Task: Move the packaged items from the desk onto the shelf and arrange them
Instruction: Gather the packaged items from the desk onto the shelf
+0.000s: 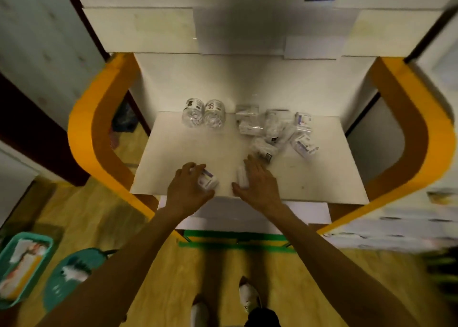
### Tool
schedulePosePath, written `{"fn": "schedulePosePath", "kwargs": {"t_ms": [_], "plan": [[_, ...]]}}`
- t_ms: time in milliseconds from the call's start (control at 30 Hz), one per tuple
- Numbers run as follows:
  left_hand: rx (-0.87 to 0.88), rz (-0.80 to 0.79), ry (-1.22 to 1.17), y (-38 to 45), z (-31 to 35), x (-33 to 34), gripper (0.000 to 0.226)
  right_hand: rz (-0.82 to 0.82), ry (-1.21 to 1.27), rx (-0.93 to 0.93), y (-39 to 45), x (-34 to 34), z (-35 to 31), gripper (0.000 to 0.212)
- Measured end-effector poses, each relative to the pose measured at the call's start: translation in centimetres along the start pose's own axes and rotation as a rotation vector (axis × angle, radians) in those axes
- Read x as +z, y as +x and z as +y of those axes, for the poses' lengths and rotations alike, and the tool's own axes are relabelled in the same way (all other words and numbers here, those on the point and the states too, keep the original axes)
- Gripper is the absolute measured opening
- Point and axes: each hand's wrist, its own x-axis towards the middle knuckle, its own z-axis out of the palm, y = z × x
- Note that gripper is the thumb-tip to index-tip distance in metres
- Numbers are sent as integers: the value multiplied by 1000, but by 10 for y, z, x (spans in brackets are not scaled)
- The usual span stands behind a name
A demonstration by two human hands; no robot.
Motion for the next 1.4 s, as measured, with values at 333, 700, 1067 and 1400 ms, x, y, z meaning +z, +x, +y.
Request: {"fn": "schedulePosePath", "kwargs": {"t_ms": [333, 700, 1067, 1400], "plan": [[-162, -274, -731, 17, -3, -29, 64, 123, 1194, 649, -13, -39, -52, 32], [-370, -467, -1204, -34, 101, -18, 60, 50, 1696, 746, -121, -91, -16, 48], [-76, -623, -870, -113, 286, 84, 36, 252, 1528, 830, -259, -188, 157, 37], [68, -670, -659, -159, 467, 180, 35, 579, 1310, 1070, -363, -275, 320, 29]]}}
